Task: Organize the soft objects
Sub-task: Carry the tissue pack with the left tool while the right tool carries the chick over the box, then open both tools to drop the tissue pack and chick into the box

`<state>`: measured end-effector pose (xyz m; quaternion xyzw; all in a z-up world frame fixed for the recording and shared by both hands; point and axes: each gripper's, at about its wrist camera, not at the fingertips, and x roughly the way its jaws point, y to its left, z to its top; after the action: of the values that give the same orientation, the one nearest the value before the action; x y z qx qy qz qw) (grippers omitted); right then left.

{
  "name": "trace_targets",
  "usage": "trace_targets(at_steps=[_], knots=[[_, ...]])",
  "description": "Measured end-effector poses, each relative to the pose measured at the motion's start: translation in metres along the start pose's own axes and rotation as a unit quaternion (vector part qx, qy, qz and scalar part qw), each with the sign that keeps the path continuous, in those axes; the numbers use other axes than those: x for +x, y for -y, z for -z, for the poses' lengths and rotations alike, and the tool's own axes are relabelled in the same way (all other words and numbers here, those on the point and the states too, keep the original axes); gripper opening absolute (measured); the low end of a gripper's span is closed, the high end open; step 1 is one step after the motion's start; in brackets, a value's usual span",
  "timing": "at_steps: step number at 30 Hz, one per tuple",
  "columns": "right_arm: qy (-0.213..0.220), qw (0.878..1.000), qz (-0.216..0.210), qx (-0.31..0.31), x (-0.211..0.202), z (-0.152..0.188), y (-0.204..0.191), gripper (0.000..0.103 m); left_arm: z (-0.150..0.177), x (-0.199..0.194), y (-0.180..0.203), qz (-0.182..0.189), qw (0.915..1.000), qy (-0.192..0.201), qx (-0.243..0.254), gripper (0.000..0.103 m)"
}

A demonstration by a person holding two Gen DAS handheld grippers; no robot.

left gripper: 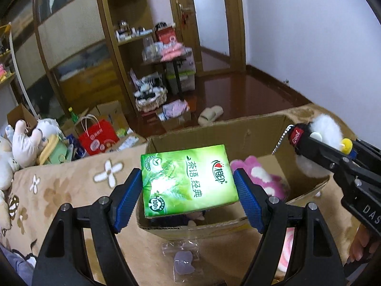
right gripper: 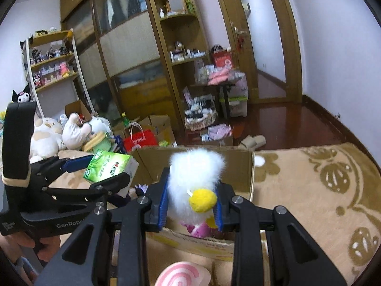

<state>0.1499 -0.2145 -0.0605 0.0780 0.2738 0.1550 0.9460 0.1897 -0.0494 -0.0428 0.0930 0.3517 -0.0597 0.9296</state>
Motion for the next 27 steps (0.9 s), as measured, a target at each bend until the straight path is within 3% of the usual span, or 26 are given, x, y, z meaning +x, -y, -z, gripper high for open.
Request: trace_targets(at_steps=[14, 17, 22, 27], knots=[[-0.027, 0.999, 0.004, 0.025, 0.016, 0.011, 0.015, 0.036, 0.011, 0.024, 0.003, 0.009, 0.999, -0.043, -0.007, 0.078], [-0.025, 0.999, 0.002, 0.035, 0.016, 0.01, 0.018, 0.04, 0.009, 0.021, 0.003, 0.006, 0.9992, -0.038, -0.005, 0.088], [-0.022, 0.999, 0.008, 0.043, 0.011, 0.014, 0.022, 0.055, 0.01, 0.012, 0.002, 0.002, 0.9994, -0.033, -0.007, 0.091], [-0.018, 0.999, 0.02, 0.046, -0.004, 0.018, 0.019, 0.076, 0.012, 0.003, -0.002, 0.002, 0.9991, -0.04, -0.012, 0.091]])
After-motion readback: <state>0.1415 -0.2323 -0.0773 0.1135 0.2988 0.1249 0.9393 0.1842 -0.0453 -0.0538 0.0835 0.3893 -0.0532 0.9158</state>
